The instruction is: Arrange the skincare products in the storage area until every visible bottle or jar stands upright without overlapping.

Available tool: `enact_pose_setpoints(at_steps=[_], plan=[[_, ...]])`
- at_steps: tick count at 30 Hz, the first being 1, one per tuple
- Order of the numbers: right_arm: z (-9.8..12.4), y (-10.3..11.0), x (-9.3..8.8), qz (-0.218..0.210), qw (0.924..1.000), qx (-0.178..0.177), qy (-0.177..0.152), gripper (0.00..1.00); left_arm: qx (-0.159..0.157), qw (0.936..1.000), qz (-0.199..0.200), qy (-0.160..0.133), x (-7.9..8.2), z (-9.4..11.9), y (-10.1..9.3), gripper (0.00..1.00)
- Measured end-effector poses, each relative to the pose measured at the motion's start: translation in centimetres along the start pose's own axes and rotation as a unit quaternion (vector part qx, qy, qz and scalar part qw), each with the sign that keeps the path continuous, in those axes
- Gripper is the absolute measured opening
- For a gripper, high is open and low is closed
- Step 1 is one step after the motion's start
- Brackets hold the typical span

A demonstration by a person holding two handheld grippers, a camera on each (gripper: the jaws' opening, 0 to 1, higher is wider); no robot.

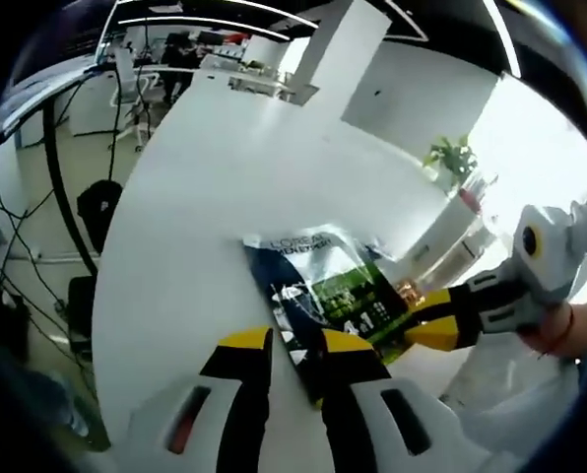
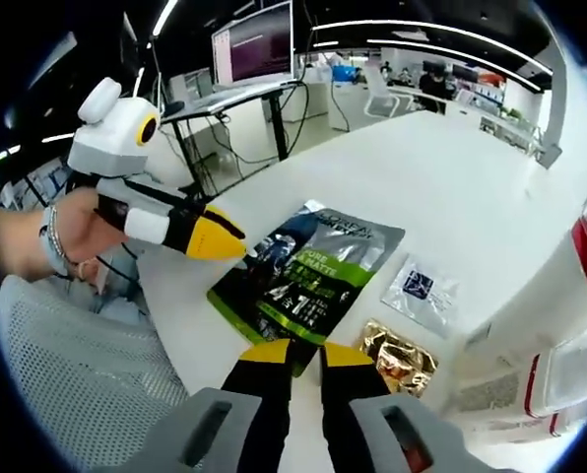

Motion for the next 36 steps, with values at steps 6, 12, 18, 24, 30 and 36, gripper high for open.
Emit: enact_pose_setpoints(at_steps=[6,12,18,24,30,36], plan=[[1.2,-0.9,0.8,-0.012,0.9992,-0.025,-0.028,0.00,0.003,0.9982,-0.059,0.006,-0.3,0.1,-0.9,0.11],[-0.3,0.2,-0.5,-0.006,1.0000,0.007,0.001,0.00,-0.012,0.9957,-0.088,0.028,-1.1,-0.3,-1.8,0.06],[-1.0,0.2,-1.6,0.010,0.9995,0.002,0.030,0.00,-0.001,0.9946,-0.086,0.058,-2.2,-0.8,-1.3,0.00],[-1.1,0.5,-1.4,-0.006,0.9997,0.012,0.022,0.00,0.004,0.9955,-0.078,0.055,-2.2,-0.7,-0.9,0.00],[-1.2,0.9,-1.4,0.003,0.9998,0.014,0.017,0.00,0.012,0.9960,-0.072,0.051,-1.8,-0.8,-0.5,0.00],[-0.5,0.6,-0.7,-0.003,0.9997,0.022,0.010,0.00,0.017,0.9967,-0.076,0.025,-0.8,0.0,-0.7,0.03]])
Point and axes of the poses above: the point that each gripper's makers call its tool centre point, and the gripper's own axes: z roughly backward along the fingers, y roughly to its left, x roughly out of its top, the point moved 6 cm from there along z, roughly backward along the fingers, and after that the axes turned 3 degrees about -x, right-handed, at the moved point
